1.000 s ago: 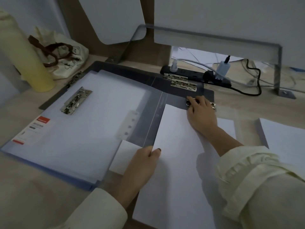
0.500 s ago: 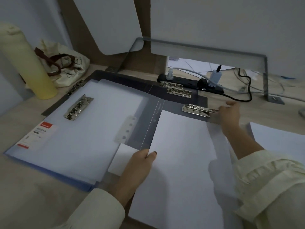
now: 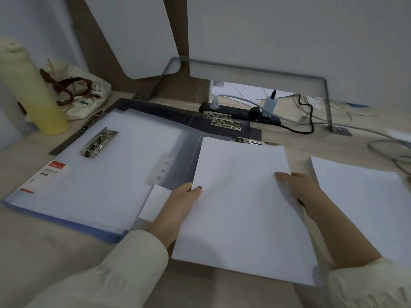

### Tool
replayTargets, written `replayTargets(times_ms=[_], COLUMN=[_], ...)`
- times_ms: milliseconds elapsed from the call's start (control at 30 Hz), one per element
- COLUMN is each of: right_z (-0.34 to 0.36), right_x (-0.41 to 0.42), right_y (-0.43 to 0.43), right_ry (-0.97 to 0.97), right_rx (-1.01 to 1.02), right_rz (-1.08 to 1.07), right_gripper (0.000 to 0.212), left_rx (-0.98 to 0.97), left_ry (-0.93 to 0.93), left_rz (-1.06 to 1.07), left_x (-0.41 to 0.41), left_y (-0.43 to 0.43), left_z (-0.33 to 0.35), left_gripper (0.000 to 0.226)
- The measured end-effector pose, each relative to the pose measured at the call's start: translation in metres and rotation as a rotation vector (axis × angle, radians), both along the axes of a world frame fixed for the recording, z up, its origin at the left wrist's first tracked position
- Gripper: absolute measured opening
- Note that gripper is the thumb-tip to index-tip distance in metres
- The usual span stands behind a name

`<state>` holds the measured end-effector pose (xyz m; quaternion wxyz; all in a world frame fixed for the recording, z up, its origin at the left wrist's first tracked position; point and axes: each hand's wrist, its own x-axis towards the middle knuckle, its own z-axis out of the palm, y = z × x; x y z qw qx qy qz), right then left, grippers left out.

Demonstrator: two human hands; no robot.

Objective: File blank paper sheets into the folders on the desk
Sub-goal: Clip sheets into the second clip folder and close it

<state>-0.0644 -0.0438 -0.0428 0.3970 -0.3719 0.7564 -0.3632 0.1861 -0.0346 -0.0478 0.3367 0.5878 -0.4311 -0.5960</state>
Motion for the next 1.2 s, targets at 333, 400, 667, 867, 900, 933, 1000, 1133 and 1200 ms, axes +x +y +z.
replayTargets(times_ms=[333,400,667,867,900,933,1000,1133,1200], right_z=[-0.018,-0.019,-0.02,-0.013,-0.012,-0.011,-0.01,-0.011,-0.012], right_x=[0.001,0.002,0.002,0.008,0.011,0.013,0.017,0.022,0.023], right_y=[0.01,0.007,-0.007,-0.013,-0.014,-0.014,-0.014,-0.013,-0.014], right_ry=[-0.05,-0.038,0.061,0.342,0.393,0.431,0.492,0.568,0.588], right_rx=[-0.063,-0.078,-0.087,-0.043,-0.025,-0.01,0.01,0.029,0.027], right_rz=[-0.147,-0.165,-0.173,-0.113,-0.095,-0.075,-0.05,-0.023,-0.015], right_gripper=[0.015,0.017,0.022,0.034,0.038,0.041,0.041,0.042,0.044], left_rx=[-0.155,-0.178,-0.371,-0.426,-0.426,-0.424,-0.422,-0.409,-0.406], left_ry=[-0.431,-0.591,-0.967,-1.018,-1.018,-1.02,-1.026,-1.02,-1.011], left_rz=[-0.105,-0.137,-0.187,-0.178,-0.176,-0.175,-0.175,-0.161,-0.154], left_x=[-0.004,-0.001,-0.005,-0.005,-0.005,-0.004,-0.004,-0.003,-0.003], left_y=[-0.023,-0.026,-0.032,-0.037,-0.037,-0.037,-0.038,-0.038,-0.037], left_z=[-0.004,-0.003,-0.007,-0.014,-0.014,-0.015,-0.015,-0.015,-0.014], left_gripper=[0.026,0.027,0.029,0.034,0.032,0.03,0.03,0.029,0.029])
